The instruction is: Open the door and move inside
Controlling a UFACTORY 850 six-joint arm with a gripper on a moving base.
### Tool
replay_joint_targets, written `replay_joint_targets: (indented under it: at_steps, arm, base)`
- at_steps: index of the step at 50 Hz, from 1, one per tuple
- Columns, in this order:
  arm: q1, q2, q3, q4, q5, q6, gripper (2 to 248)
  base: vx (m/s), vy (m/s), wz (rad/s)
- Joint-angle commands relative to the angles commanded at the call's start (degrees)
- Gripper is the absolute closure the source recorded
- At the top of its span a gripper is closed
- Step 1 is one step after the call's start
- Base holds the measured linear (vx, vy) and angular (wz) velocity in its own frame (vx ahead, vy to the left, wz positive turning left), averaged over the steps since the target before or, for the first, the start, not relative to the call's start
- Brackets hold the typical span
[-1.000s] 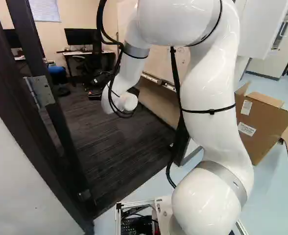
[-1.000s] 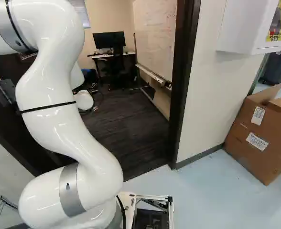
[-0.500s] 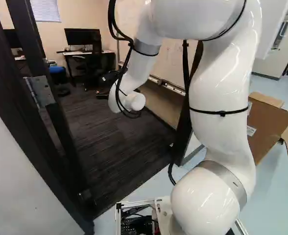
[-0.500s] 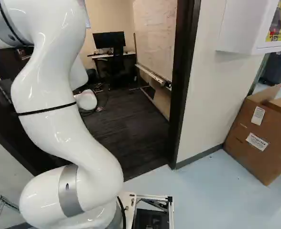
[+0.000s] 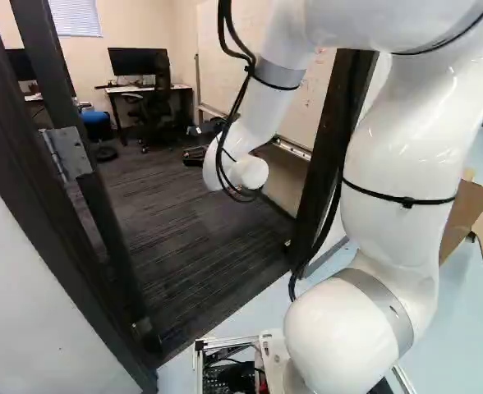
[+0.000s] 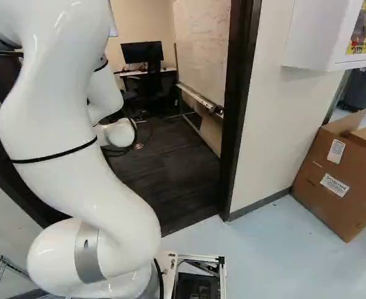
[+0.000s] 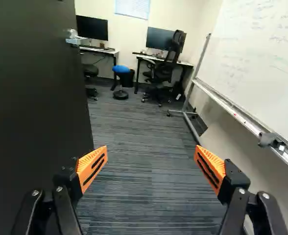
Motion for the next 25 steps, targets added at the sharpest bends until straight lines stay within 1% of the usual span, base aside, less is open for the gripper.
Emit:
replay_joint_targets:
  at_steps: [25]
  arm:
    - [-8.01, 11.47, 12.29, 2.04, -2.16, 2.48, 3]
  base:
    - [0.0, 0.0, 0.0]
